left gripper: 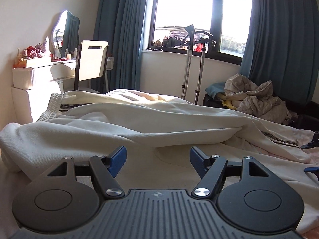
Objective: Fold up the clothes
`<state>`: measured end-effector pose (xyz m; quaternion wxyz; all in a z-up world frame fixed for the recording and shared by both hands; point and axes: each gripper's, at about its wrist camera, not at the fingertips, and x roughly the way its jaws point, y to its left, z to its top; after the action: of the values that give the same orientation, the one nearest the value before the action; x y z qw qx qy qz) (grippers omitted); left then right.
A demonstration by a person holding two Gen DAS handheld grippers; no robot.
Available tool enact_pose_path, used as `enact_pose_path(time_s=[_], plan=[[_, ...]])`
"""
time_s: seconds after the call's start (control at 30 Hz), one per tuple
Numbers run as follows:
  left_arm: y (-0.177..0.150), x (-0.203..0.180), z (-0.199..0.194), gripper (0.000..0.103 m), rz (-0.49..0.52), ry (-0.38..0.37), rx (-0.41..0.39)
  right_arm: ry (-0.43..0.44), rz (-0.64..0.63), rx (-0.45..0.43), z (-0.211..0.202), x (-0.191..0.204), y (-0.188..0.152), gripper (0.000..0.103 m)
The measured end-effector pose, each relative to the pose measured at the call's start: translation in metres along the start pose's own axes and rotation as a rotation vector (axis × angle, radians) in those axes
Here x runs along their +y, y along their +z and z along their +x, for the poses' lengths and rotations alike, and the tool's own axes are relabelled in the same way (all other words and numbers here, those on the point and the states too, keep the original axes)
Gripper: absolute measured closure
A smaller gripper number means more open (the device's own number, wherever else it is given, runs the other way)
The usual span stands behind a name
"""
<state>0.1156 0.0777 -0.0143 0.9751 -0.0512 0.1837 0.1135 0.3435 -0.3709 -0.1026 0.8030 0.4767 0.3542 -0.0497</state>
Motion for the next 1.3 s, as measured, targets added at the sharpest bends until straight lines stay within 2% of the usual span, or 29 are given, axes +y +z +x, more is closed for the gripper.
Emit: enact_pose_path(time_s=[0.1,0.2,0.3,0.33,0.37,0.4,0.43,0.47,0.5,0.53,0.63,0.77,0.83,0.9,0.97,1.07,1.13,1.2,1.3], plan=[[0.002,-0.017,0.026,0.029,0.083,-0.022,-0.051,-0.062,0.006,-0.074,0.024,0.004,0.018,0.03],[0.003,-0.036,0.056,0.029,0.164,-0.057,-0.053,-0.127,0.056,-0.146,0.041,0.001,0.032,0.032],[-0.005,-0.049,0.094,0.03,0.255,-0.012,-0.019,-0.172,0.049,-0.214,0.051,0.008,0.041,0.035],[-0.009,-0.05,0.107,0.031,0.269,0.012,0.01,-0.204,0.035,-0.231,0.053,0.013,0.042,0.05],[-0.013,-0.049,0.118,0.035,0.282,0.042,0.042,-0.228,0.02,-0.239,0.055,0.017,0.044,0.081],[-0.018,-0.049,0.13,0.041,0.295,0.071,0.073,-0.231,0.004,-0.234,0.057,0.021,0.047,0.084],[-0.022,-0.047,0.139,0.054,0.302,0.091,0.102,-0.235,-0.017,-0.235,0.059,0.026,0.05,0.09],[-0.023,-0.045,0.144,0.059,0.296,0.096,0.117,-0.241,-0.045,-0.247,0.058,0.032,0.054,0.093],[-0.022,-0.044,0.144,0.064,0.288,0.089,0.111,-0.248,-0.073,-0.26,0.057,0.039,0.057,0.094],[-0.019,-0.043,0.141,0.08,0.287,0.08,0.096,-0.254,-0.094,-0.271,0.055,0.045,0.061,0.094],[-0.009,-0.039,0.13,0.093,0.262,0.045,0.049,-0.233,-0.102,-0.318,0.041,0.062,0.081,0.096],[0.008,-0.024,0.115,0.095,0.167,-0.035,0.01,-0.184,-0.214,-0.483,0.004,0.083,0.116,0.097],[0.011,-0.023,0.11,0.096,0.159,-0.082,0.021,-0.186,-0.184,-0.52,-0.012,0.075,0.132,0.097],[0.005,-0.032,0.108,0.096,0.203,-0.098,0.037,-0.216,-0.168,-0.517,-0.019,0.057,0.137,0.097],[-0.003,-0.041,0.109,0.096,0.255,-0.099,0.065,-0.269,-0.133,-0.487,-0.023,0.021,0.134,0.097],[-0.014,-0.049,0.115,0.096,0.306,-0.085,0.102,-0.356,-0.052,-0.395,-0.013,-0.037,0.121,0.097],[-0.015,-0.047,0.117,0.096,0.295,-0.085,0.113,-0.399,-0.003,-0.322,-0.006,-0.065,0.112,0.097],[-0.012,-0.043,0.117,0.095,0.265,-0.096,0.12,-0.358,-0.004,-0.328,-0.013,-0.067,0.11,0.097],[-0.008,-0.037,0.117,0.094,0.222,-0.113,0.132,-0.271,-0.126,-0.417,-0.035,-0.039,0.114,0.097]])
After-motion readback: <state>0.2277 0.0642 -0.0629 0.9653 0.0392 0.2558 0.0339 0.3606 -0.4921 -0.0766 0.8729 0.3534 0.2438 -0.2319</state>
